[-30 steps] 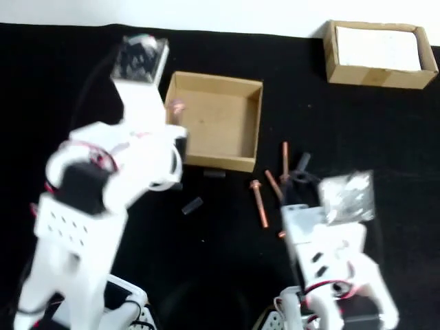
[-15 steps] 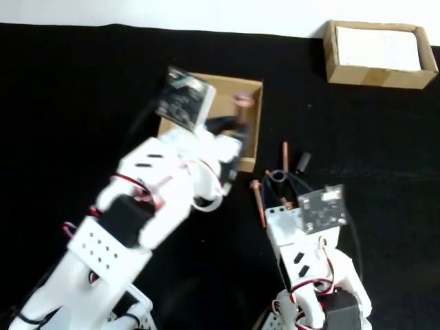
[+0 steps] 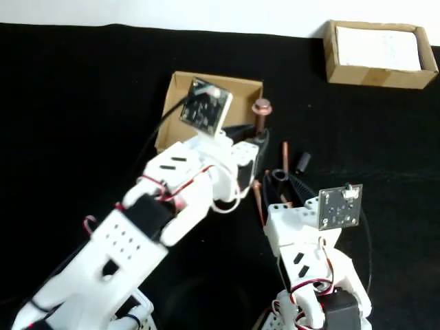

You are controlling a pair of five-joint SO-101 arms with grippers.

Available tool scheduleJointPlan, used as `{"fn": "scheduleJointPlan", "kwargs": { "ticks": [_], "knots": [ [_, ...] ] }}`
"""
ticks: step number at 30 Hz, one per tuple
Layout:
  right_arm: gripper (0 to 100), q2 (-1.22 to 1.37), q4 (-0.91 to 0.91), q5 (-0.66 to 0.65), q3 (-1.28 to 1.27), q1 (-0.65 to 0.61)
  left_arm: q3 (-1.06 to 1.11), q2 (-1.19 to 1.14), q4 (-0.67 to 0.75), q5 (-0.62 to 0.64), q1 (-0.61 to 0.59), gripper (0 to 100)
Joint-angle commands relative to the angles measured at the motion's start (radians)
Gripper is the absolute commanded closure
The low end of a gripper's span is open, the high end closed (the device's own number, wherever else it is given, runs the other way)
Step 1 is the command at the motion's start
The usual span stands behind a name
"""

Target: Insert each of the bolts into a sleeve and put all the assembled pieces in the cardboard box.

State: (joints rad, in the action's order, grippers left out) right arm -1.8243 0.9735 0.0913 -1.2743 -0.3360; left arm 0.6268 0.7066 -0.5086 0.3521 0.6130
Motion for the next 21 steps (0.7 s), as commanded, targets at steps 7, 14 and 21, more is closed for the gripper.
{"fn": "scheduleJointPlan", "kwargs": {
  "ticks": [7, 14, 21],
  "knots": [
    [99.1, -0.008, -0.022, 0.008, 0.008, -0.005, -0.177, -0.054, 0.003, 0.032, 0.056, 99],
    [99.1, -0.008, -0.022, 0.008, 0.013, -0.005, -0.211, -0.058, -0.149, 0.031, 0.111, 99],
    [99.1, -0.008, -0.021, 0.006, 0.013, -0.004, -0.173, -0.059, -0.149, 0.029, 0.110, 99]
  ]
}}
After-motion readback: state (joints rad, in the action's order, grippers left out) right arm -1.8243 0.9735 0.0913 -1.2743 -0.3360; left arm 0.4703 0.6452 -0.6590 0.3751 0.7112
